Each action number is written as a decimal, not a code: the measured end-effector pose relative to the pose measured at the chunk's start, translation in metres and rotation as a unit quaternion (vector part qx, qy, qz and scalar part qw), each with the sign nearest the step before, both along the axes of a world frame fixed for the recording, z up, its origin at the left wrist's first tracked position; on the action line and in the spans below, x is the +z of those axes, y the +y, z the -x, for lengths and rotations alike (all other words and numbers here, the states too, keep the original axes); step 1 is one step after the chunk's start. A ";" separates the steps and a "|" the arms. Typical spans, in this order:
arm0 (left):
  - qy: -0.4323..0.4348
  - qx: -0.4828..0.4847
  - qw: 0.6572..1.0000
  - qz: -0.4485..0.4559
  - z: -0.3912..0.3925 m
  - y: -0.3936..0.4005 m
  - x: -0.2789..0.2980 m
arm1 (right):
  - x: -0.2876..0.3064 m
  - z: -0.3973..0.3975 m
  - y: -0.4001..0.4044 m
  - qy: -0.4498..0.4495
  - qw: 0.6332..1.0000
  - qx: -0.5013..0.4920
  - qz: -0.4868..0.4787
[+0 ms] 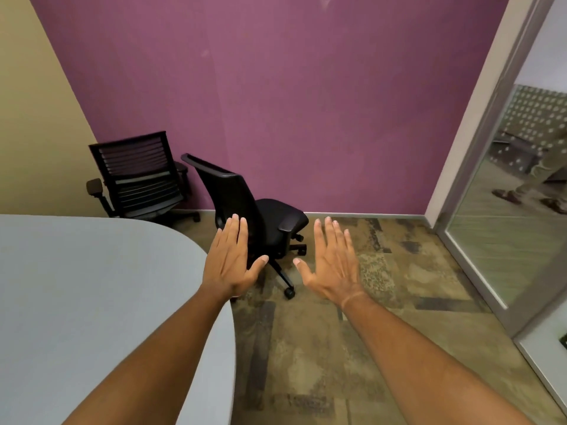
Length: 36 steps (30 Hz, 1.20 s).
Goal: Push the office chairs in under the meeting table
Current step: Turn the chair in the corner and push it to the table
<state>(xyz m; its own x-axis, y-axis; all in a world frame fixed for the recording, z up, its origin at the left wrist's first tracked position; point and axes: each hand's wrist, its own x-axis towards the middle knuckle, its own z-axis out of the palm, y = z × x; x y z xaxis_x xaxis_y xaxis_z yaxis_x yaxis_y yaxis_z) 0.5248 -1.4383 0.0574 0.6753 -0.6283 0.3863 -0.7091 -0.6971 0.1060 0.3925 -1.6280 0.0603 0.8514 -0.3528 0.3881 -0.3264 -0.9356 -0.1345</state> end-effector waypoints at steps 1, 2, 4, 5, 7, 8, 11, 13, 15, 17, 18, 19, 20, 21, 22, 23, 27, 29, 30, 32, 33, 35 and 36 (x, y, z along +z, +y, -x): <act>0.002 0.006 1.000 -0.002 -0.013 -0.010 -0.003 | -0.001 -0.015 -0.012 0.001 1.000 0.008 -0.002; 0.001 0.011 1.000 -0.003 -0.026 -0.021 -0.007 | -0.003 -0.030 -0.024 0.000 1.000 0.016 -0.001; -0.001 0.022 1.000 -0.002 -0.052 -0.042 -0.013 | -0.005 -0.061 -0.049 0.002 1.000 0.031 0.003; -0.002 0.030 1.000 0.000 -0.068 -0.054 -0.015 | -0.007 -0.078 -0.063 0.003 0.999 0.040 0.001; -0.004 0.048 0.999 0.007 -0.097 -0.078 -0.019 | -0.009 -0.112 -0.089 -0.002 0.999 0.051 -0.004; 0.002 0.054 0.999 0.008 -0.112 -0.091 -0.019 | -0.010 -0.130 -0.102 -0.003 0.998 0.058 -0.010; 0.017 0.074 0.997 0.016 -0.147 -0.119 -0.015 | -0.010 -0.177 -0.133 -0.002 0.996 0.083 -0.015; 0.021 0.090 0.996 0.021 -0.173 -0.132 -0.012 | -0.009 -0.213 -0.147 -0.006 0.995 0.094 -0.018; 0.024 0.104 0.994 0.011 -0.197 -0.137 -0.012 | -0.010 -0.243 -0.153 0.006 0.994 0.109 -0.025; 0.030 0.121 0.992 0.014 -0.224 -0.139 -0.017 | -0.016 -0.272 -0.156 0.013 0.991 0.131 -0.029; 0.033 0.128 0.991 0.016 -0.238 -0.140 -0.019 | -0.020 -0.288 -0.156 0.013 0.989 0.141 -0.030; 0.035 0.132 0.990 0.015 -0.250 -0.139 -0.021 | -0.023 -0.302 -0.156 0.015 0.988 0.148 -0.031; 0.037 0.136 0.990 0.013 -0.265 -0.138 -0.023 | -0.025 -0.319 -0.155 0.020 0.987 0.155 -0.035; 0.040 0.140 0.989 0.012 -0.280 -0.136 -0.026 | -0.028 -0.336 -0.153 0.023 0.986 0.162 -0.039; 0.041 0.142 0.989 0.011 -0.298 -0.134 -0.029 | -0.031 -0.354 -0.151 0.025 0.984 0.170 -0.043; 0.042 0.145 0.989 0.008 -0.317 -0.132 -0.030 | -0.034 -0.372 -0.149 0.027 0.983 0.178 -0.046; 0.048 0.158 0.986 0.002 -0.398 -0.120 -0.035 | -0.039 -0.447 -0.135 0.040 0.980 0.191 -0.051; 0.055 0.164 0.985 -0.003 -0.434 -0.116 -0.036 | -0.037 -0.481 -0.130 0.047 0.979 0.192 -0.048; 0.056 0.168 0.984 -0.004 -0.452 -0.113 -0.036 | -0.036 -0.500 -0.126 0.048 0.979 0.191 -0.049; 0.059 0.172 0.983 -0.003 -0.486 -0.109 -0.036 | -0.034 -0.536 -0.117 0.046 0.979 0.191 -0.052; 0.062 0.172 0.983 -0.004 -0.502 -0.106 -0.036 | -0.033 -0.552 -0.112 0.047 0.978 0.195 -0.051; 0.063 0.170 0.983 -0.011 -0.526 -0.101 -0.040 | -0.035 -0.579 -0.101 0.051 0.976 0.204 -0.051; 0.065 0.170 0.983 -0.013 -0.537 -0.098 -0.042 | -0.036 -0.593 -0.096 0.054 0.975 0.207 -0.055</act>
<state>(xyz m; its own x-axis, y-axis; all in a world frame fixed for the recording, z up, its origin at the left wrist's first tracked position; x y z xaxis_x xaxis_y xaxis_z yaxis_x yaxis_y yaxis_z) 1.0623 -1.5360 0.0150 0.8902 -0.3671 0.2700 -0.4172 -0.8948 0.1590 0.9854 -1.7240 0.0241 0.9633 -0.0052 0.2684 0.0582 -0.9721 -0.2274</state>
